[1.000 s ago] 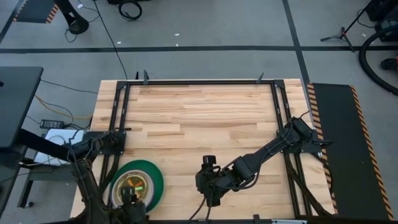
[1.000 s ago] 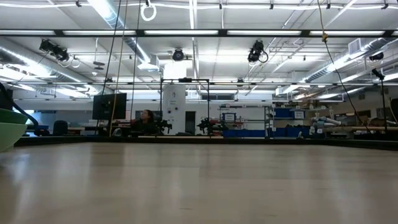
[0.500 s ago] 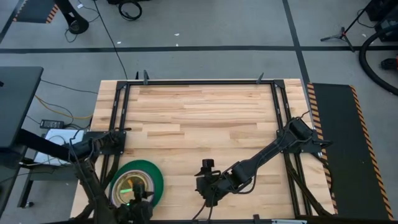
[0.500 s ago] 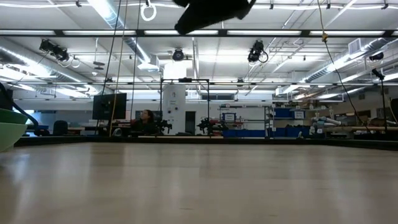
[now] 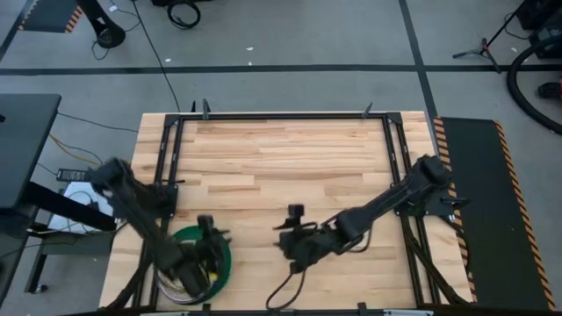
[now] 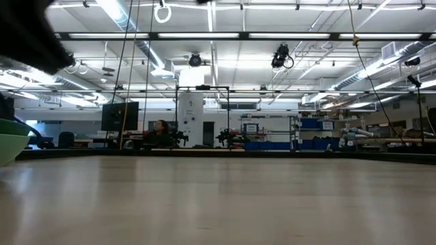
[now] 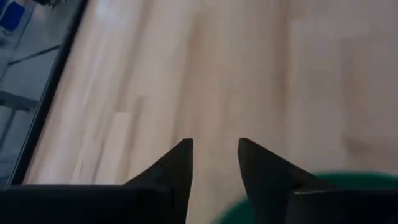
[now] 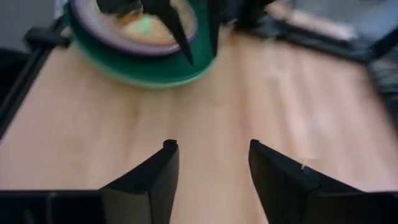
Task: Stack plastic plates
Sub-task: Return to Home Position
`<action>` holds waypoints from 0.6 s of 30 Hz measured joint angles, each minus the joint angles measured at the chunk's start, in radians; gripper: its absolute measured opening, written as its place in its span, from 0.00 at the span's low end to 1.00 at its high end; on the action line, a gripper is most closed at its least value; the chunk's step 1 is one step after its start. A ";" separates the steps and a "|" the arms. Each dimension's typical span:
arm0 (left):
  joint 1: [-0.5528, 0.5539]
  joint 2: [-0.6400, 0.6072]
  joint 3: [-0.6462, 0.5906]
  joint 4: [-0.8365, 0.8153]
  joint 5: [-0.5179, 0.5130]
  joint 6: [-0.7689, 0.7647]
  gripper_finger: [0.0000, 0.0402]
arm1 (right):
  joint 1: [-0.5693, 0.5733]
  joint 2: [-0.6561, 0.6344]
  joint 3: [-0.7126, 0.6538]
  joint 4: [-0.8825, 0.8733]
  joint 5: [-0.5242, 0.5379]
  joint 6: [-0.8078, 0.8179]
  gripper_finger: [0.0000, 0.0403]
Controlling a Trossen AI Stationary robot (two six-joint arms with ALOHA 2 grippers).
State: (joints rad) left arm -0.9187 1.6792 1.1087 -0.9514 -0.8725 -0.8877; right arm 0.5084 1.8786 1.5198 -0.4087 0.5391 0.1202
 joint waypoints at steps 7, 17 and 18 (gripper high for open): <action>0.013 -0.462 -0.300 0.079 -0.152 0.000 0.24 | 0.006 -0.211 -0.083 -0.049 0.187 0.026 0.36; -0.113 -1.123 -0.605 0.440 -0.380 0.218 0.16 | 0.021 -0.499 -0.615 0.260 0.203 0.230 0.28; -0.092 -1.164 -0.632 0.542 -0.375 0.346 0.16 | 0.014 -0.512 -0.675 0.338 0.202 0.237 0.27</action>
State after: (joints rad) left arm -1.0106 0.5150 0.4769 -0.4091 -1.2474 -0.5419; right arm 0.5225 1.3661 0.8444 -0.0703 0.7412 0.3568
